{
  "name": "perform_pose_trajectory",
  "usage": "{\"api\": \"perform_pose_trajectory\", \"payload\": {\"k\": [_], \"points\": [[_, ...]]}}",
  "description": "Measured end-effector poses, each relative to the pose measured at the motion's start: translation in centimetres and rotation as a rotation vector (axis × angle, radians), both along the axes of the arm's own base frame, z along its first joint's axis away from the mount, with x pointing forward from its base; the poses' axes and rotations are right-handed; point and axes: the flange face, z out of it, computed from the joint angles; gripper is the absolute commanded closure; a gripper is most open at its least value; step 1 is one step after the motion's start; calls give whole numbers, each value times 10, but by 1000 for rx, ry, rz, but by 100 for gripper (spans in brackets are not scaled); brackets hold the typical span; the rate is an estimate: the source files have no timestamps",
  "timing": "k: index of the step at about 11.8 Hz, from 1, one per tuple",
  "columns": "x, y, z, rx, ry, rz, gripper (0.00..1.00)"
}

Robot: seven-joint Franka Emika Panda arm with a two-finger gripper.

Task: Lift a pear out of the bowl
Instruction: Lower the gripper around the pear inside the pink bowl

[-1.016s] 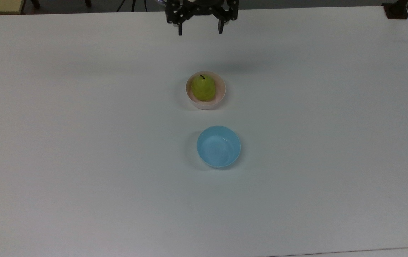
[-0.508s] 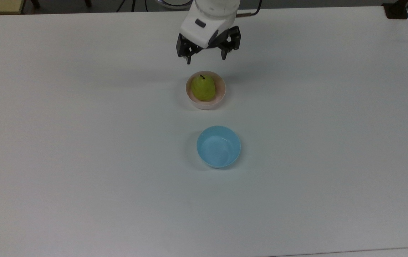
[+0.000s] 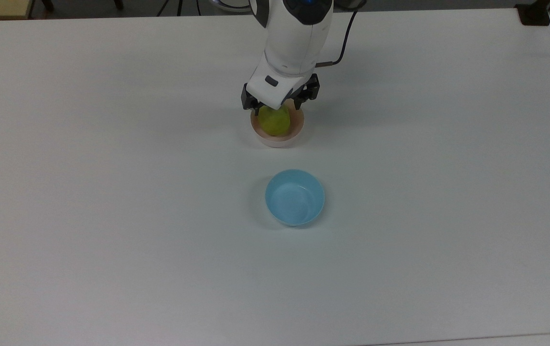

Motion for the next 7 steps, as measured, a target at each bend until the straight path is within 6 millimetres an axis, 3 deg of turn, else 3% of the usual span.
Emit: {"api": "perform_pose_trajectory", "payload": {"k": [4,7], "points": [[1,1,-23,-9,30,4,18],[4,2,-33,-6,20,8,54]]}}
